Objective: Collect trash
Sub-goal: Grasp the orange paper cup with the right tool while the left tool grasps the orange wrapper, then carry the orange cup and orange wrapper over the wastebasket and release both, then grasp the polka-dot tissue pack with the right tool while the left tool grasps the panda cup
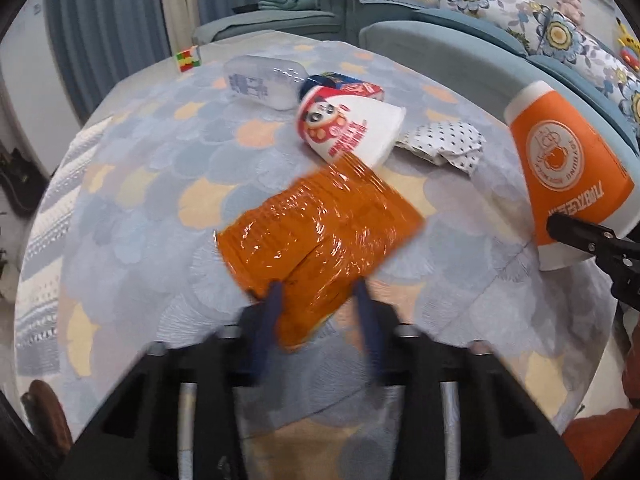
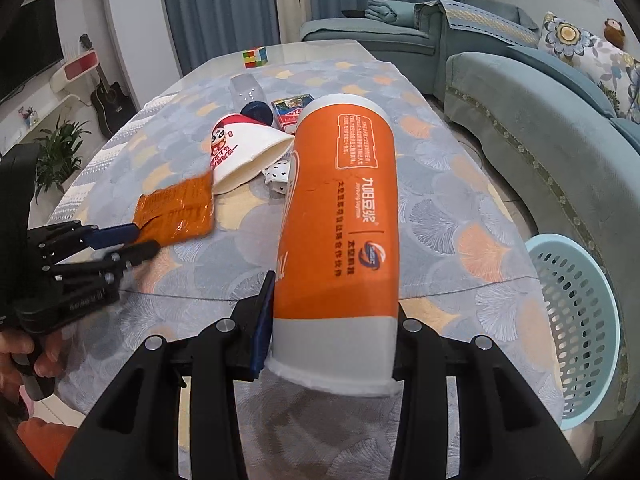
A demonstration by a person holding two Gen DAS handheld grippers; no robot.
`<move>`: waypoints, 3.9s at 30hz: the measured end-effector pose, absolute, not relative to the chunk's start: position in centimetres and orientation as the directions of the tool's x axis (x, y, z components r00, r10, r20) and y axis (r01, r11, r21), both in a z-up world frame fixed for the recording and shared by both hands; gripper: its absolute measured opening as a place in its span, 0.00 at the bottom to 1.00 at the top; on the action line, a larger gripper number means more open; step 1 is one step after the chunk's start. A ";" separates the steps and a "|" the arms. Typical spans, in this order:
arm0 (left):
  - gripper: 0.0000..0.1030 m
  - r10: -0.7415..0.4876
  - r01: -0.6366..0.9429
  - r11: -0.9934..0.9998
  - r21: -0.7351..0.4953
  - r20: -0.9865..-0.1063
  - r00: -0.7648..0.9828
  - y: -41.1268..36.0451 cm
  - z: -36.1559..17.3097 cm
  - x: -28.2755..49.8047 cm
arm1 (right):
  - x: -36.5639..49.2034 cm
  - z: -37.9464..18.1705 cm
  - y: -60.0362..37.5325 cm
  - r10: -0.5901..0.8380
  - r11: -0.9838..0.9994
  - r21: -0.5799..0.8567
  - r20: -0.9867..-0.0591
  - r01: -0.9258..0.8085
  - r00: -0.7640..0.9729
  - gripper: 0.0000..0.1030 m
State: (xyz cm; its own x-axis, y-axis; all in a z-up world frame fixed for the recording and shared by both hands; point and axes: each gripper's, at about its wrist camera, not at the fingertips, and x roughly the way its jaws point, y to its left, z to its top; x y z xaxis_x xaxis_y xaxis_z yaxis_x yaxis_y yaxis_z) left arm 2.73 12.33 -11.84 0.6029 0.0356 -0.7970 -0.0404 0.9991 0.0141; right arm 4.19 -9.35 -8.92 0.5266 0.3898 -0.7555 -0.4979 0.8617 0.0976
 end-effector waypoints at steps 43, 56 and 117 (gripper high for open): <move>0.07 -0.027 0.009 1.000 -0.028 -0.778 0.628 12.8 -10.9 5.7 | 5.5 -8.6 -12.5 0.401 0.886 0.156 -0.730 -0.437 0.553 0.36; 0.07 -0.363 0.239 0.930 -0.279 -0.600 0.712 5.9 -2.1 7.3 | 5.4 -3.5 -18.6 0.318 0.939 0.116 -0.658 -0.325 0.683 0.36; 0.62 -0.422 0.276 0.903 -0.330 -0.556 0.716 -1.2 0.5 11.0 | 8.6 -4.1 -21.8 0.272 0.961 0.156 -0.665 -0.227 0.696 0.47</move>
